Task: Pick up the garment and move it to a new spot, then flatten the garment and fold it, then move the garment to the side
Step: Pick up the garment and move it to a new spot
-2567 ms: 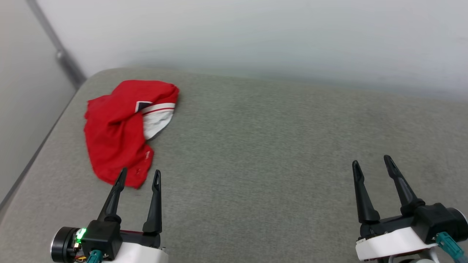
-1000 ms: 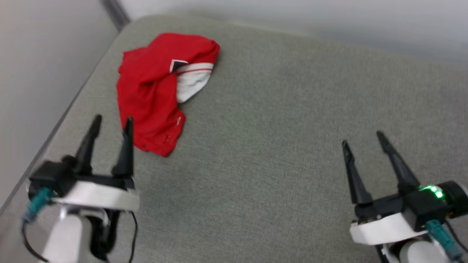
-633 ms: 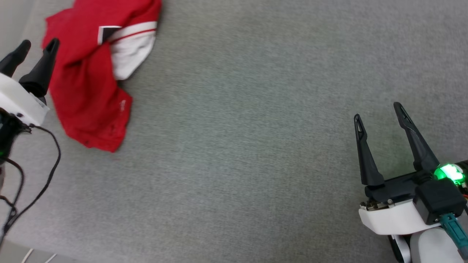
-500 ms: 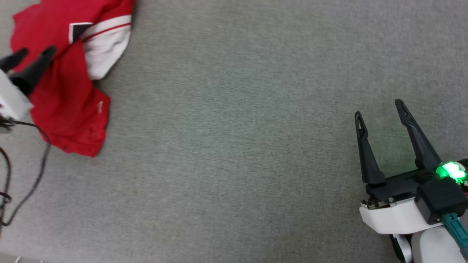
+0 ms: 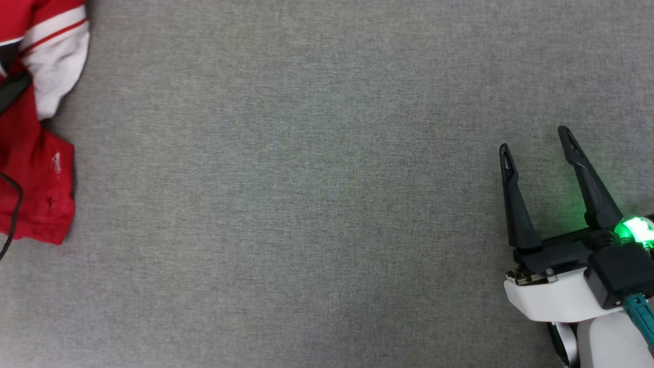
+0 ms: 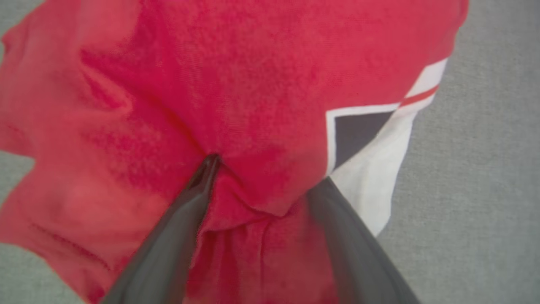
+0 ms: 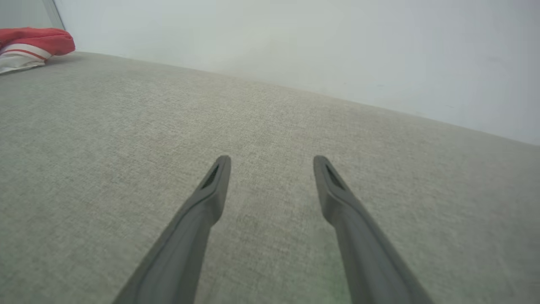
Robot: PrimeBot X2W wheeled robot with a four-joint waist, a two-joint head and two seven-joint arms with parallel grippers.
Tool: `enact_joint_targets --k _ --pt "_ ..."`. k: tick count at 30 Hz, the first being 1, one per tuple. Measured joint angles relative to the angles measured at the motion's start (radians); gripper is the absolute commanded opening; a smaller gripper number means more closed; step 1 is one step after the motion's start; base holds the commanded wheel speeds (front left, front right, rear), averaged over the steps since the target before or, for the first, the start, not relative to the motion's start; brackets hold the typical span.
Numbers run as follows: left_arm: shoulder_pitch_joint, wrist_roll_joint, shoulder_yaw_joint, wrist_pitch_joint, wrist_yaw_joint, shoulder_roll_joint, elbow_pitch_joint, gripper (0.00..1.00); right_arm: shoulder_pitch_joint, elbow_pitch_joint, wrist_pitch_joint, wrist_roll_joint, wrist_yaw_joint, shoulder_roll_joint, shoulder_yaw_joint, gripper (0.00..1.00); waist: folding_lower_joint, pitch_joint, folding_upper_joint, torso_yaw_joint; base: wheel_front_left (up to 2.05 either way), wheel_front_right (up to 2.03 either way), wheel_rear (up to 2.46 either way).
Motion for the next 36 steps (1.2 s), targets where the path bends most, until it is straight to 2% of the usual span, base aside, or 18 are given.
enact_joint_targets --k 4,5,6,15,21,28,33,34,36 --pt "-0.016 -0.005 -0.024 0.003 0.000 -0.002 0.028 1.00 -0.002 -0.004 0.000 0.000 0.000 0.001 -0.004 1.00 -0.0001 0.010 0.0000 -0.007 0.00 0.00 0.00" --pt "-0.017 -0.014 -0.031 0.005 0.000 -0.004 0.029 0.11 -0.002 -0.004 0.000 0.000 0.000 0.001 -0.005 1.00 -0.0001 0.009 0.0001 -0.007 0.00 0.00 0.00" --pt "-0.017 -0.021 -0.039 0.005 0.000 -0.004 0.025 0.00 -0.003 -0.004 0.000 -0.001 0.000 0.002 -0.007 1.00 0.0000 0.008 0.0000 -0.007 0.00 0.00 0.00" --pt "0.011 -0.047 -0.074 -0.139 0.000 0.001 0.015 0.00 -0.005 0.026 0.000 0.005 0.000 0.003 0.012 1.00 0.0000 -0.063 0.0000 -0.002 0.00 0.00 0.00" --pt "0.014 -0.037 -0.090 -0.275 0.000 0.042 -0.049 0.00 0.003 0.051 0.000 0.029 0.000 0.003 0.017 1.00 -0.0001 -0.162 0.0000 -0.003 0.00 0.00 0.00" --pt "0.027 0.005 -0.128 -0.381 0.000 0.055 -0.148 0.00 0.037 0.081 0.000 0.067 0.000 0.003 0.014 1.00 -0.0002 -0.299 0.0000 -0.008 0.00 0.00 0.00" --pt "0.030 0.048 -0.158 -0.414 0.016 0.021 -0.235 0.00 0.057 0.092 0.000 0.092 0.000 0.003 0.011 1.00 -0.0003 -0.390 0.0000 -0.017 0.00 0.00 0.00" --pt "0.042 0.062 -0.187 -0.407 0.048 -0.024 -0.302 0.00 0.062 0.094 0.000 0.109 0.000 0.003 0.007 1.00 -0.0004 -0.435 0.0000 -0.026 0.00 0.00 0.00" --pt "0.058 0.068 -0.211 -0.399 0.073 -0.059 -0.343 0.00 0.072 0.095 0.000 0.121 0.000 0.003 0.002 1.00 -0.0004 -0.459 0.0000 -0.036 0.00 0.00 0.00"
